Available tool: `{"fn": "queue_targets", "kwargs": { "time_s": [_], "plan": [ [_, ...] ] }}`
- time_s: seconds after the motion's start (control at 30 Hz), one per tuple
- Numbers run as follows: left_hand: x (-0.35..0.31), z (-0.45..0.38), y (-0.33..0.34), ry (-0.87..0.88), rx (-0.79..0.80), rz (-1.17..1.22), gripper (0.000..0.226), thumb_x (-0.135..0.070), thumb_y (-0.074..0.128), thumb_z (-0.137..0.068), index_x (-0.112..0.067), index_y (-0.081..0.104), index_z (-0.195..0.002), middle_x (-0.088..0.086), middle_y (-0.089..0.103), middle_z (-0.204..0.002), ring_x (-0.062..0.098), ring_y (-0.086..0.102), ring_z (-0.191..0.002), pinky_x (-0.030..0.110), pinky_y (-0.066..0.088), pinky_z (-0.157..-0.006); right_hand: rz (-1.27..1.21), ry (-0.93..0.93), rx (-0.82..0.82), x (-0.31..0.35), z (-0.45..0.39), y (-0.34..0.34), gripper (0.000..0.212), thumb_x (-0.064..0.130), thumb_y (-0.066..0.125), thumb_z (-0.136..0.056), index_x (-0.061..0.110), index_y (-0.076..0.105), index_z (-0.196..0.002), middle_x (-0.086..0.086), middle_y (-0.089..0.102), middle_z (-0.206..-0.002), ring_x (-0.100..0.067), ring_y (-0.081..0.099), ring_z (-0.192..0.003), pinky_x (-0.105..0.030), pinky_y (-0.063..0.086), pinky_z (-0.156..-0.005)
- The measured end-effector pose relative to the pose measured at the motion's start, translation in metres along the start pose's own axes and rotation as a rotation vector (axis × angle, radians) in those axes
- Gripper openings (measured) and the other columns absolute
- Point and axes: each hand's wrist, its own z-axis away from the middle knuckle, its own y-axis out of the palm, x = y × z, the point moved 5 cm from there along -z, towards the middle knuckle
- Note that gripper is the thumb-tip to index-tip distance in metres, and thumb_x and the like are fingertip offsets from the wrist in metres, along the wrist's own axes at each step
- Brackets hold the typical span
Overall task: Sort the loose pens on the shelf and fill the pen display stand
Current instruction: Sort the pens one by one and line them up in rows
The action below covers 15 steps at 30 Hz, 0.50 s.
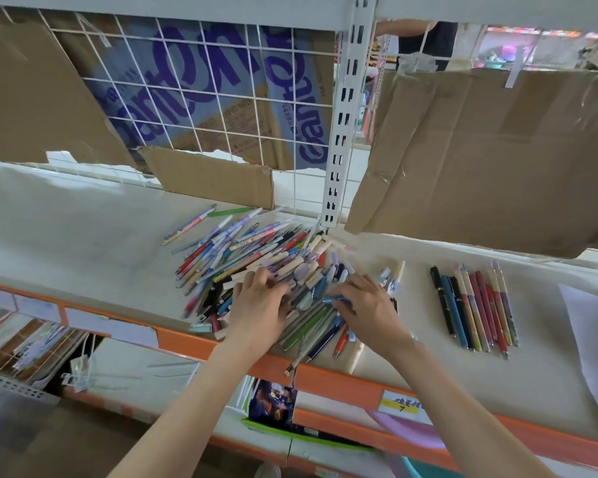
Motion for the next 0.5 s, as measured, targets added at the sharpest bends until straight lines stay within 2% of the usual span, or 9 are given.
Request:
{"fn": "queue_targets", "kwargs": {
  "time_s": [0.27,0.37,0.5],
  "plan": [
    [-0.001,-0.004,-0.004,-0.003,-0.051,0.054,0.014,-0.012,0.059,-0.086,-0.017,0.064,-0.097,0.004,0.049,-0.11,0.024,0.044,-0.111,0.036,0.031,-0.093,0.038,0.1,-0.025,-0.009,0.002,-0.003,0.014,0.013,0.061,-0.089,0.013,0.071,-0.099,-0.002,0.061,-0.096,-0.022,0.051,-0.095,-0.034,0.045,-0.079],
    [-0.012,-0.007,0.001,0.045,-0.053,0.028,0.014,-0.022,0.06,-0.087,-0.018,0.065,-0.099,0.002,0.048,-0.106,0.023,0.044,-0.11,0.035,0.032,-0.092,0.009,0.057,-0.059,0.001,0.001,-0.004,0.014,0.011,0.063,-0.088,0.012,0.071,-0.099,-0.004,0.061,-0.091,-0.023,0.053,-0.089,-0.034,0.045,-0.075],
    [-0.02,-0.017,0.009,0.003,0.006,-0.053,0.031,-0.037,0.055,-0.09,-0.022,0.06,-0.117,0.004,0.047,-0.116,0.025,0.041,-0.117,0.037,0.031,-0.098,0.005,0.085,-0.064,0.004,-0.001,-0.002,0.016,0.012,0.061,-0.089,0.01,0.071,-0.101,-0.006,0.061,-0.095,-0.024,0.054,-0.092,-0.038,0.047,-0.08]
  ]
}}
